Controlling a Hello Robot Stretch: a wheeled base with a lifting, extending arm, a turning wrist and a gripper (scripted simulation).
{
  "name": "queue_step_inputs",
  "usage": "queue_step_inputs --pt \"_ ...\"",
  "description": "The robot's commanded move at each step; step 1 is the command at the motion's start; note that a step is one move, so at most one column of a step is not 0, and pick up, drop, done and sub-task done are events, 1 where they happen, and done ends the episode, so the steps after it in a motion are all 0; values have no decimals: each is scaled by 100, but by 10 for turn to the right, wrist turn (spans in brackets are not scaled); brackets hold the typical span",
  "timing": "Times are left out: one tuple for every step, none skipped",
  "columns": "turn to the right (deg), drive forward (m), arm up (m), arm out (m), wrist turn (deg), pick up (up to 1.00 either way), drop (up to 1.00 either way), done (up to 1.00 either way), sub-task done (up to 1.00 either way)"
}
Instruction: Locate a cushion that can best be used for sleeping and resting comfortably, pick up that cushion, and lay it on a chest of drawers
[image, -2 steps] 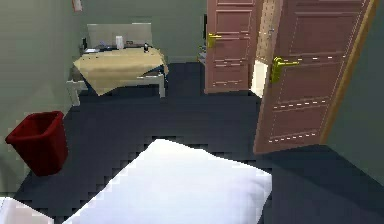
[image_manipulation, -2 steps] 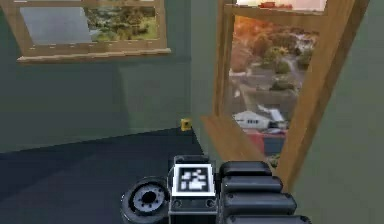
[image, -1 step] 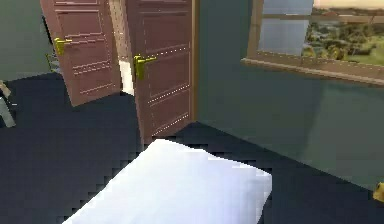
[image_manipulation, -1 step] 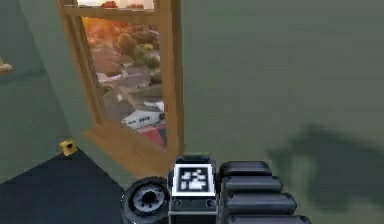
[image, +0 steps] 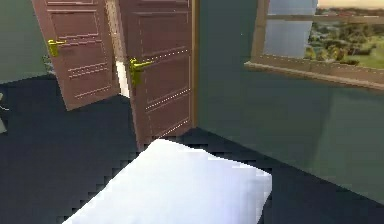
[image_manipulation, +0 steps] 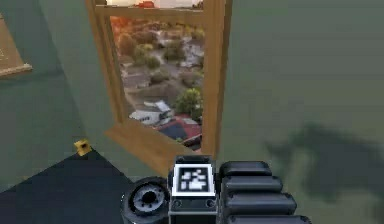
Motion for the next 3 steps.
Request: queue_step_inputs --pt "-450 0 0 0 0 0 0 0 0" --pt "-270 0 0 0 0 0 0 0 0" --pt "0 10 0 0 0 0 0 0 0"
